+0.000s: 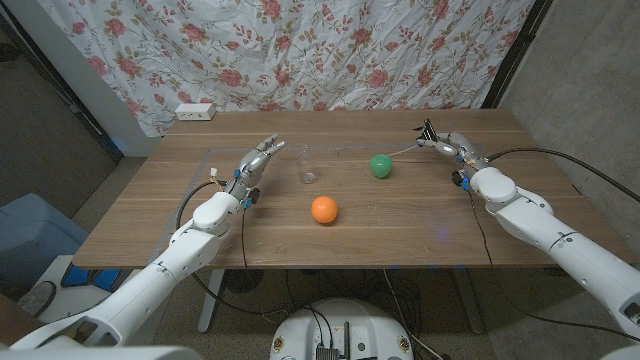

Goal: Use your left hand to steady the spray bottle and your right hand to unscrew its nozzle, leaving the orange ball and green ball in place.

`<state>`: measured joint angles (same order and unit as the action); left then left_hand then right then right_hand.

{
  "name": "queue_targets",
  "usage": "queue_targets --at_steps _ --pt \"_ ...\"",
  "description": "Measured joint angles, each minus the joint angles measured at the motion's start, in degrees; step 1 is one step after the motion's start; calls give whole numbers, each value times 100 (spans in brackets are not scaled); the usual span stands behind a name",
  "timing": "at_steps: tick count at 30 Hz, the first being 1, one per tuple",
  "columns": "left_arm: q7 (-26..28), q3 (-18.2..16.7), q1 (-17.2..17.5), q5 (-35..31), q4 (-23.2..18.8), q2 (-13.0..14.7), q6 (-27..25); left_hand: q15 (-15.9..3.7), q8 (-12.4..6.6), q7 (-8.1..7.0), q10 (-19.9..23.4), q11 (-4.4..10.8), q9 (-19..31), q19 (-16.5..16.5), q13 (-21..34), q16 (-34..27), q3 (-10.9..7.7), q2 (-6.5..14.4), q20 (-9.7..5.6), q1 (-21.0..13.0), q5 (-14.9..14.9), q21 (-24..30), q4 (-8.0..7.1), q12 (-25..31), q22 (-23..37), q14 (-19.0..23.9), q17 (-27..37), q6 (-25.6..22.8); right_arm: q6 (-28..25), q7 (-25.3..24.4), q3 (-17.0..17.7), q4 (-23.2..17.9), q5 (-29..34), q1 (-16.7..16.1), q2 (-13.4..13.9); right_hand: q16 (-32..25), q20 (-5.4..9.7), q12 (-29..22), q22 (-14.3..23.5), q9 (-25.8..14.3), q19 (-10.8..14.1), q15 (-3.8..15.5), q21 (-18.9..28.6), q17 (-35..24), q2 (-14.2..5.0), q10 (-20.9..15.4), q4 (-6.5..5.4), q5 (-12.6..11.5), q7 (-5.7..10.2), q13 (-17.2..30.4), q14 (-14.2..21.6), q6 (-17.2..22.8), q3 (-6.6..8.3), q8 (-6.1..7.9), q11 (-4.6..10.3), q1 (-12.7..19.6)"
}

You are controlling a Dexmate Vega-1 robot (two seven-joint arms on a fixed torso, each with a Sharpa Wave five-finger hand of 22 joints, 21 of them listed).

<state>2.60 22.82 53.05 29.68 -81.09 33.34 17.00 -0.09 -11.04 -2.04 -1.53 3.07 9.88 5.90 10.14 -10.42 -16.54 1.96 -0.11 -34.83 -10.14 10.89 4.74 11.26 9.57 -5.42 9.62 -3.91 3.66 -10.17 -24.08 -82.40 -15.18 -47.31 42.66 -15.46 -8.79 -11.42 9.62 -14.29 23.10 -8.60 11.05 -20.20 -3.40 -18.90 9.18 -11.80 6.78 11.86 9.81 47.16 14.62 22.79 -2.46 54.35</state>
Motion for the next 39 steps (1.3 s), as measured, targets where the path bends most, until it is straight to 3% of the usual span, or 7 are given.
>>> queue_targets --at_steps 17,30,34,39 --pt "204 -60 92 129 -124 9 -282 2 0 44 143 -20 1 -102 0 0 -24 182 -20 116 0 0 -24 45 0 128 0 -107 61 169 -162 345 -35 157 -128 85 -1 41 0 20 0 -62 -28 0 55 234 10 83 114 -1 -185 -241 -9 -41 -51 53" --pt "255 -90 140 240 -223 71 -509 40 0 92 225 -41 1 -204 0 0 -48 350 2 178 0 0 -47 45 0 227 0 -256 95 313 -235 452 -83 206 -152 172 -35 63 0 46 -177 -161 -28 0 258 472 22 122 225 -1 -414 -885 -70 -277 -124 17" --pt "260 -97 151 257 -240 81 -537 9 0 72 238 -28 1 -205 0 0 -48 372 1 201 0 0 -47 45 0 258 0 -276 121 375 -246 464 -93 214 -139 219 -85 85 0 52 -313 -221 -68 -1 378 647 -2 122 205 -1 -548 -1176 -94 -391 -176 46" --pt "261 -101 162 282 -256 93 -573 40 0 102 275 -52 1 -205 0 0 -72 402 1 231 0 0 -23 45 0 288 0 -307 169 474 -258 478 -124 218 -109 289 -105 85 0 95 -474 -277 -68 -1 534 936 -76 95 181 -1 -747 -1751 -168 -645 -236 -110"
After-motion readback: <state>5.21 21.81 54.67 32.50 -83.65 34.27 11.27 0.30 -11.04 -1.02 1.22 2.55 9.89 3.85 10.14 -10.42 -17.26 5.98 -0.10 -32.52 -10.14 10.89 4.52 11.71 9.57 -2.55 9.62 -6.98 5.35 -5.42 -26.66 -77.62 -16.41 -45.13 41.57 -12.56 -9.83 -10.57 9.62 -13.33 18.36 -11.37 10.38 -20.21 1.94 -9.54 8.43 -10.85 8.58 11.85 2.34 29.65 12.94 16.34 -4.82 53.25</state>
